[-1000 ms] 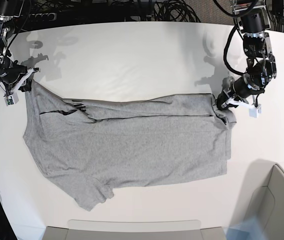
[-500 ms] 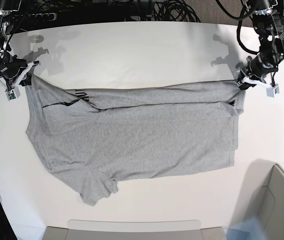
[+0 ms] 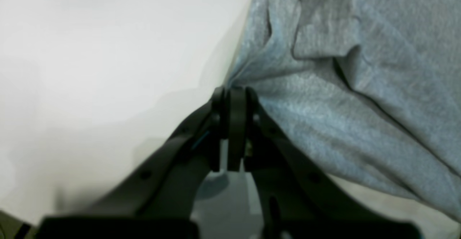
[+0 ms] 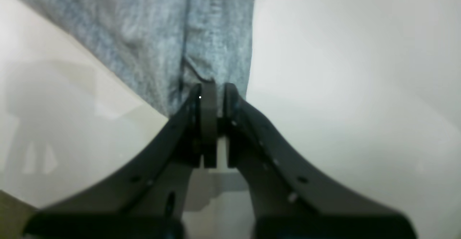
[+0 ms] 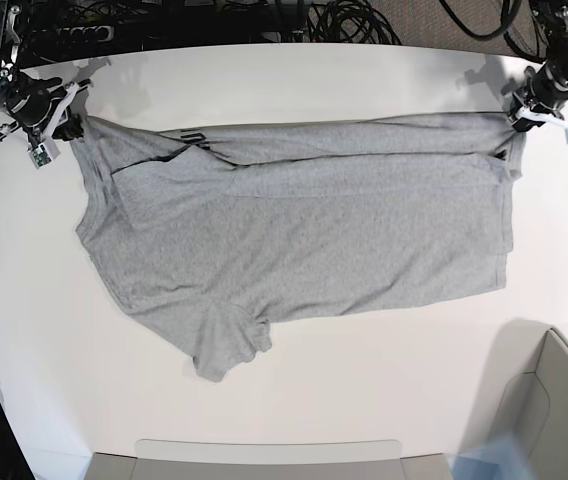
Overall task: Fold the T-shirt properly
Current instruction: 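Drag the held shirt edge with both grippers toward the robot, then release and move both grippers to the shirt's hem corners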
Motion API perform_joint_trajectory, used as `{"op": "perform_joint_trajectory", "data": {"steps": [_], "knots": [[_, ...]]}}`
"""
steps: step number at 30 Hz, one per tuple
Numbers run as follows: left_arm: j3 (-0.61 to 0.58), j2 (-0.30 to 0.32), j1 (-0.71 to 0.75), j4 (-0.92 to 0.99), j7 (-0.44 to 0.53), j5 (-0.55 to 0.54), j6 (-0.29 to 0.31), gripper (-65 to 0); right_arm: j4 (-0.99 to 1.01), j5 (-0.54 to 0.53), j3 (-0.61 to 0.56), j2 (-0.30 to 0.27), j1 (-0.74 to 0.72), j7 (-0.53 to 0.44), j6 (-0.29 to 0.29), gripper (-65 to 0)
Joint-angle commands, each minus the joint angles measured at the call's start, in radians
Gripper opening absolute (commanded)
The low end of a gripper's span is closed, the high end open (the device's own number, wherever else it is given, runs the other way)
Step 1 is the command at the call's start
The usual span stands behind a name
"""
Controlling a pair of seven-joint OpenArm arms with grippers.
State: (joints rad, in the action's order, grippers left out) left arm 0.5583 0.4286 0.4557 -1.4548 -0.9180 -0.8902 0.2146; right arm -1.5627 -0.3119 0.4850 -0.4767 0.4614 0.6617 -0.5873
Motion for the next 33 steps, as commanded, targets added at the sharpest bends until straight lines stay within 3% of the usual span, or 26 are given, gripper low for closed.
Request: {"op": "perform_joint_trajectory", "data": {"steps": [1, 10, 14, 22, 23, 27, 33], "knots": [[0.012, 0.014, 0.022, 0.004, -0.037, 0.059, -0.031, -65.0, -0.005, 0.032, 0.002, -0.014, 0.029, 0.054, -0.021, -65.0], [0.027, 0.089, 0.079, 0.004, -0.037, 0.059, -0.031, -65.0, -0.083, 0.030, 0.011, 0.014, 0.156, 0.054, -0.021, -65.0], [0.026, 0.092, 0.096, 0.004, -0.037, 0.059, -0.031, -65.0, -0.080, 0.029, 0.011, 0.026, 0.181, 0.054, -0.021, -65.0], [0.027, 0.092, 0.093, 0.001, -0.037, 0.059, -0.033, -65.0, -0.077, -0.109, 0.013, 0.028, 0.179, 0.054, -0.021, -64.6], [0.027, 0.092, 0.094, -0.011, -0.037, 0.059, -0.033, -65.0, -0.077, -0.109, 0.013, 0.028, 0.179, 0.054, -0.021, -61.1], [0.029, 0.089, 0.120, -0.123, -0.037, 0.059, -0.034, -54.6, -0.087, -0.109, 0.013, 0.028, 0.179, 0.054, -0.023, -47.4], [0.029, 0.092, 0.147, -0.243, -0.054, 0.059, -0.039, -53.8, -0.141, -0.109, 0.067, 0.036, 0.181, 0.054, -0.023, -44.4]]}}
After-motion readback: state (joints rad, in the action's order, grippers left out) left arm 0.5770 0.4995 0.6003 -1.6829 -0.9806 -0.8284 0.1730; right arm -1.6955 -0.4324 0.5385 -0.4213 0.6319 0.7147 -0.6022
